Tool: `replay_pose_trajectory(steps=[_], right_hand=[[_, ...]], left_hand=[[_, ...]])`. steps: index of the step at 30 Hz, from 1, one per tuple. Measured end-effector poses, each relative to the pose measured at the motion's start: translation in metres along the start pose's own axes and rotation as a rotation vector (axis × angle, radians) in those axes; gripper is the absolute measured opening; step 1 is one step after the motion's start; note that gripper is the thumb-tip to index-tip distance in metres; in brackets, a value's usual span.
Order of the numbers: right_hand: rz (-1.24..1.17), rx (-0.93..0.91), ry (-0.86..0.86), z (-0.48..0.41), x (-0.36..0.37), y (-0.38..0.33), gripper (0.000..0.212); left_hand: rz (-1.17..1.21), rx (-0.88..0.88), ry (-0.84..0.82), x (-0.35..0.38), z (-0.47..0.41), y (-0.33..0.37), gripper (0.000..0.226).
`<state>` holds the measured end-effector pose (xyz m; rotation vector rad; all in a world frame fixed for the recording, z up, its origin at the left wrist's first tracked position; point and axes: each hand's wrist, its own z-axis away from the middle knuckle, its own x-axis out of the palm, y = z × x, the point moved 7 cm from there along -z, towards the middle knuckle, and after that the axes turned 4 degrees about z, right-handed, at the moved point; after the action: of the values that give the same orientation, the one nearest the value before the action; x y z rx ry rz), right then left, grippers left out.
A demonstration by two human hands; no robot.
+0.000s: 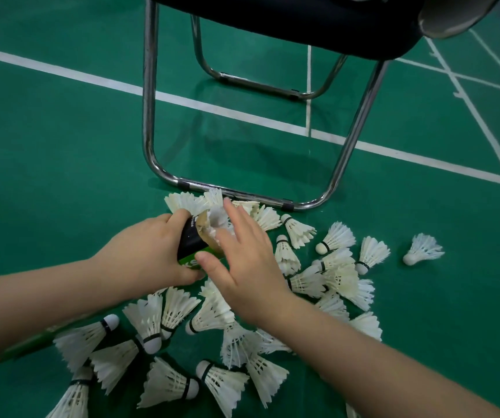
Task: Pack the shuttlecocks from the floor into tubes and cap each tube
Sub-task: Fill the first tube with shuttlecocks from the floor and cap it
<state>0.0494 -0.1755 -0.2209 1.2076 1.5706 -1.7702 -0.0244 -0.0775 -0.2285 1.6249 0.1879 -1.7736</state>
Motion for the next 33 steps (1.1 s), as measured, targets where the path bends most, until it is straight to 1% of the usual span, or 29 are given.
replay_pose_trajectory(steps=[3, 6, 7, 8, 9, 10, 12, 13, 15, 16, 18, 19, 20, 21, 22, 24, 25, 27, 28, 30, 33], right_hand=[[0.131, -0.039, -0.072, -0.007, -0.028, -0.007, 0.042], [0.126, -0.051, -0.076, -0.011, -0.047, -0.015, 0.023], [0.089, -0.041, -0.125, -0.011, -0.049, -0.017, 0.015], [0.009, 0.008, -0.204, -0.009, -0.047, -0.016, 0.016], [-0.098, 0.089, -0.296, -0.007, -0.044, -0.013, 0.021], [-0.199, 0.172, -0.374, -0.004, -0.041, -0.009, 0.022], [-0.32, 0.267, -0.477, 0.005, -0.035, -0.002, 0.011], [-0.368, 0.297, -0.522, 0.01, -0.032, 0.0, 0.011], [-0.442, 0.343, -0.629, 0.021, -0.023, 0.007, 0.03], [-0.465, 0.353, -0.674, 0.026, -0.022, 0.009, 0.034], [-0.463, 0.34, -0.733, 0.035, -0.022, 0.012, 0.034], [-0.443, 0.332, -0.72, 0.037, -0.023, 0.014, 0.037], [-0.428, 0.328, -0.672, 0.037, -0.028, 0.018, 0.042], [-0.442, 0.338, -0.595, 0.036, -0.034, 0.022, 0.044], [-0.487, 0.343, -0.496, 0.035, -0.042, 0.025, 0.039], [-0.554, 0.35, -0.236, 0.034, -0.065, 0.04, 0.03], [-0.61, 0.392, -0.08, 0.035, -0.078, 0.056, 0.032], [-0.774, 0.548, 0.191, 0.046, -0.094, 0.102, 0.035], [-0.792, 0.631, 0.278, 0.053, -0.098, 0.124, 0.034], [-0.689, 0.773, 0.333, 0.067, -0.097, 0.164, 0.031], [-0.552, 0.873, 0.297, 0.076, -0.086, 0.2, 0.026]], left_hand=[[0.0, 0.005, 0.011, -0.008, 0.001, 0.006, 0.053], [-0.02, 0.029, 0.022, -0.017, 0.001, 0.019, 0.049], [-0.03, 0.047, 0.03, -0.02, 0.001, 0.024, 0.049], [-0.041, 0.067, 0.038, -0.023, 0.0, 0.029, 0.049], [-0.054, 0.087, 0.045, -0.024, 0.0, 0.033, 0.05], [-0.068, 0.106, 0.047, -0.024, 0.0, 0.038, 0.05], [-0.097, 0.147, 0.039, -0.022, 0.002, 0.048, 0.051], [-0.112, 0.167, 0.031, -0.019, 0.005, 0.055, 0.052], [-0.152, 0.205, -0.01, -0.01, 0.01, 0.07, 0.054], [-0.168, 0.219, -0.036, -0.004, 0.013, 0.076, 0.055], [-0.168, 0.231, -0.059, 0.004, 0.015, 0.084, 0.057], [-0.15, 0.23, -0.059, 0.004, 0.015, 0.086, 0.058], [-0.124, 0.223, -0.055, 0.003, 0.014, 0.086, 0.058], [-0.097, 0.215, -0.045, 0.001, 0.013, 0.086, 0.056], [-0.081, 0.205, -0.032, -0.002, 0.011, 0.085, 0.054], [-0.081, 0.183, -0.018, -0.007, 0.008, 0.083, 0.053], [-0.082, 0.172, -0.02, -0.007, 0.007, 0.081, 0.054], [-0.08, 0.152, -0.034, -0.005, 0.006, 0.076, 0.058], [-0.077, 0.142, -0.045, -0.003, 0.005, 0.074, 0.058], [-0.06, 0.125, -0.051, 0.0, 0.003, 0.072, 0.058], [-0.053, 0.111, -0.047, 0.0, -0.004, 0.075, 0.057]])
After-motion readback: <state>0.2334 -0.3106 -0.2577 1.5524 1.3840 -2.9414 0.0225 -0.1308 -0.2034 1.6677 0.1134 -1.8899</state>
